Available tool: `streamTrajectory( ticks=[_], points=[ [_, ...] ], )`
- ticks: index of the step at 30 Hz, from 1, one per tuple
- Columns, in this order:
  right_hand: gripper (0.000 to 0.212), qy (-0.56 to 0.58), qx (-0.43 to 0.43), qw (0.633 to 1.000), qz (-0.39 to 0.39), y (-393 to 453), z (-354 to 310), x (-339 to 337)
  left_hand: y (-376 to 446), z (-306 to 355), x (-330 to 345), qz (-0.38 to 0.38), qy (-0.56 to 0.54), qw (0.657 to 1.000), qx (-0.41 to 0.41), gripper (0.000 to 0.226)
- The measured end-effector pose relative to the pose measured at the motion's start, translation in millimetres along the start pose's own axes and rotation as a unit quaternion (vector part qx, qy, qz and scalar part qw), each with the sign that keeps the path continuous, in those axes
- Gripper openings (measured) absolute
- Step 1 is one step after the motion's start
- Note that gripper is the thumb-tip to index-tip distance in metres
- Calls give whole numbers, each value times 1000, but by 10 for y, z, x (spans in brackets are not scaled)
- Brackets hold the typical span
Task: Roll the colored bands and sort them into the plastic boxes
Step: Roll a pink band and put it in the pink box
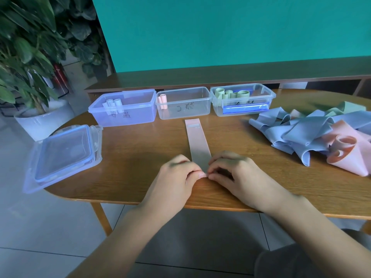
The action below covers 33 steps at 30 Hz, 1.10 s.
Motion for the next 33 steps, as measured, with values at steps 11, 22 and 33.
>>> streamTrajectory(
  ticks=[11, 22, 33],
  points=[
    [30, -34, 11, 999, 1, 46, 29, 33, 10, 20, 16, -7, 6, 1000, 2, 15],
    [30, -53, 2, 998, 26, 16, 56, 57, 54, -10, 19, -1, 11, 1000, -11, 20],
    [43, -65, 47, 997, -5, 108, 89, 69, 92, -22, 11, 27, 1, 1000, 0, 23]
  ],
)
Point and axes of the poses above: each hand's wrist, its own y-axis towards the middle knuckle, its own x-axis out of the palm, z = x × y, the point moved 4 cm from there along y, towards the middle knuckle, and after that the axes turned 8 degrees about -z, right-handed, at the moved point
